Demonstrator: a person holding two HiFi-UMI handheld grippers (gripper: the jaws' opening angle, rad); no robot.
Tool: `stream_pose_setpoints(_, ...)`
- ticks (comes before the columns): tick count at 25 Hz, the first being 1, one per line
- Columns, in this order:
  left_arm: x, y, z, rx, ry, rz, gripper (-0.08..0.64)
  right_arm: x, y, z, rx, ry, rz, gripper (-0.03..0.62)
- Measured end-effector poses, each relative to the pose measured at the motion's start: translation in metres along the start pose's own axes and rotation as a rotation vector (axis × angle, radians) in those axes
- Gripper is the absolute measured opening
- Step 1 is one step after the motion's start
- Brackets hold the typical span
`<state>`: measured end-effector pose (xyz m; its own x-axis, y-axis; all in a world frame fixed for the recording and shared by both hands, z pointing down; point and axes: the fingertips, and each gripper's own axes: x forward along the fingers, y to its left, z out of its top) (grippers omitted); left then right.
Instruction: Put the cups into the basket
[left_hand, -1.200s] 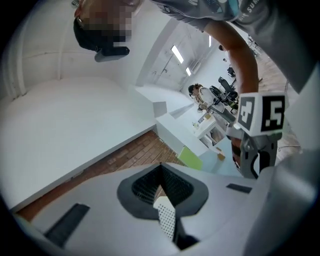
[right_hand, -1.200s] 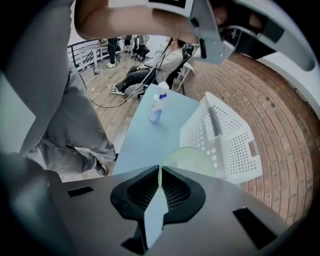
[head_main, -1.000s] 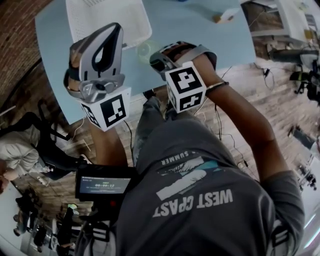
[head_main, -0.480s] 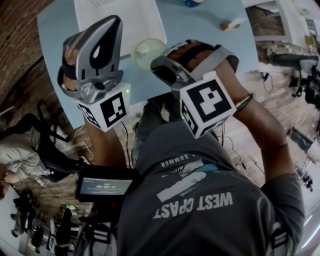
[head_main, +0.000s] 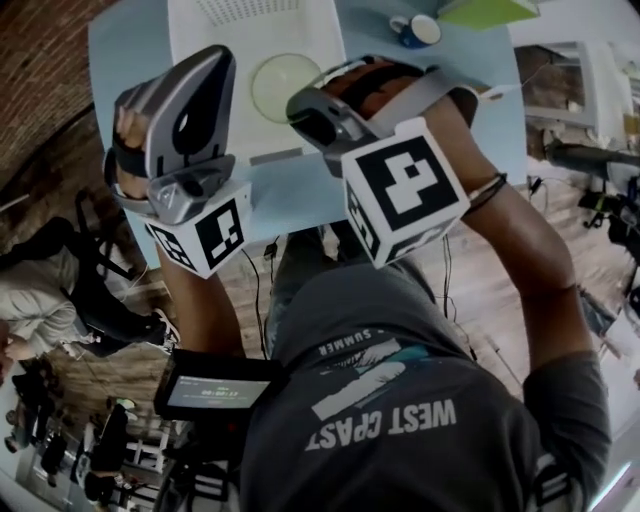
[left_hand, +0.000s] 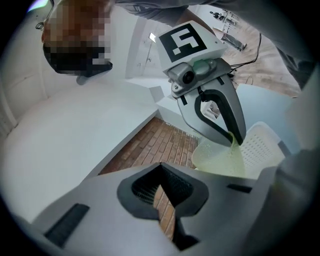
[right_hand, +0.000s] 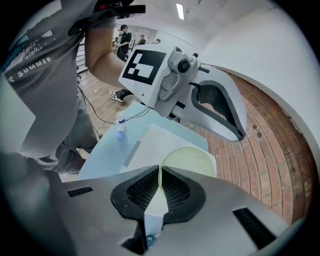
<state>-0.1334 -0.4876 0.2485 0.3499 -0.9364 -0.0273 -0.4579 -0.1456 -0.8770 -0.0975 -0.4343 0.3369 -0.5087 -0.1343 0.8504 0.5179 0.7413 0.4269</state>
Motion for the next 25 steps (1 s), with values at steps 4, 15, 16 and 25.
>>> stream_pose_setpoints(4, 0.012, 0.003, -0.019, -0.003, 0.051, 0.003, 0.000, 0.023, -0.024, -0.011, 0.008, -0.017, 0.014, 0.028)
stream_pose_setpoints(15, 0.058, -0.025, -0.079, -0.046, 0.134, -0.037, 0.000, 0.106, -0.062, -0.051, 0.023, -0.034, 0.094, 0.028)
stream_pose_setpoints(16, 0.061, -0.027, -0.081, -0.046, 0.137, -0.040, 0.000, 0.112, -0.063, -0.055, 0.018, -0.031, 0.099, 0.028)
stream_pose_setpoints(25, 0.073, -0.046, -0.103, -0.029, 0.151, -0.094, 0.000, 0.162, -0.065, -0.066, -0.025, -0.014, 0.162, 0.028)
